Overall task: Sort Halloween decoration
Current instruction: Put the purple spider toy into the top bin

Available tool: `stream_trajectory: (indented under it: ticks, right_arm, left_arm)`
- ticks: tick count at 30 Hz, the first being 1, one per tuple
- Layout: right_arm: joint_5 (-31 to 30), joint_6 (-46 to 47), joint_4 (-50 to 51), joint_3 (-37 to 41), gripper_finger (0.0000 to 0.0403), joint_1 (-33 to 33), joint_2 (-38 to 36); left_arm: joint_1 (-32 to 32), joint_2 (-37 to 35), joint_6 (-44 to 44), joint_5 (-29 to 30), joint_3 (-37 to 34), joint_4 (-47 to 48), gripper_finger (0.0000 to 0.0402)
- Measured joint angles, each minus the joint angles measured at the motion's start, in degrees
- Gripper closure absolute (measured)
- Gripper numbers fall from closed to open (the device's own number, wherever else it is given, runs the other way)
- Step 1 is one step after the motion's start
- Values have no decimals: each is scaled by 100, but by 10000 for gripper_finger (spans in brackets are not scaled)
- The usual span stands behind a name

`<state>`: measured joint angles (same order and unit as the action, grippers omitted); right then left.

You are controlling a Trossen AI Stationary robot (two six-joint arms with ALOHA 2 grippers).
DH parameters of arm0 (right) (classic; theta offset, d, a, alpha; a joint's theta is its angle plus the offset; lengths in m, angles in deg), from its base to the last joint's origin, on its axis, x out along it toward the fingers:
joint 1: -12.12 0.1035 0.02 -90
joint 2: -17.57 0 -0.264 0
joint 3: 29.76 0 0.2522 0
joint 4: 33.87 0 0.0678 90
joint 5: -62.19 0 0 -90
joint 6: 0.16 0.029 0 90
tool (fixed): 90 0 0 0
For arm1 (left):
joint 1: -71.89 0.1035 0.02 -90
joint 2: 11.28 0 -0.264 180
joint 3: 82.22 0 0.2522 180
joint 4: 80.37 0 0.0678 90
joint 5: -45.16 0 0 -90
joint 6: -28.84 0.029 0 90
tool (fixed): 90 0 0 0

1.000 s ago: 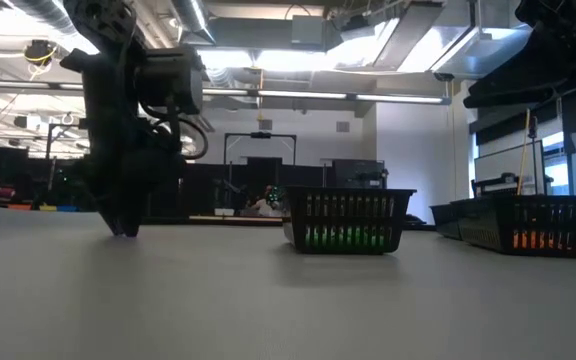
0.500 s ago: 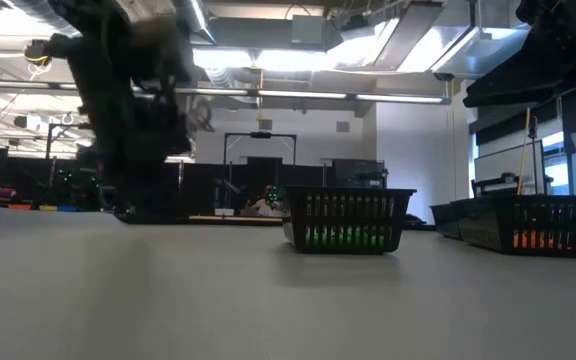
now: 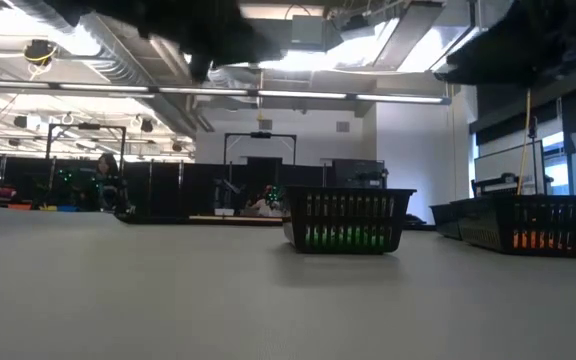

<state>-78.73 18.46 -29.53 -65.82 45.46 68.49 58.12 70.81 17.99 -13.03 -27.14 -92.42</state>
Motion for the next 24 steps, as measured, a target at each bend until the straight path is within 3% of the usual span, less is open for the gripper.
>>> stream_trajectory:
  ticks: [5, 12, 19, 24]
  right_arm:
    - [936, -1026, -1830, 0, 191, -302, 826]
    - [2524, -1800, -4143, -57, 191, -1040, 2123]
    - [3457, -1756, -4402, -701, 191, -1529, 3108]
    - [3692, -1811, -4387, -1207, 191, -1626, 3675]
  left_arm:
    - [-252, 205, 401, -224, 0, -933, 400]
    - [-370, 528, 235, -281, 0, -1121, 400]
    - [-366, 838, 74, -276, 0, -1433, 400]
    - [-361, 1097, 242, -408, 0, -1927, 401]
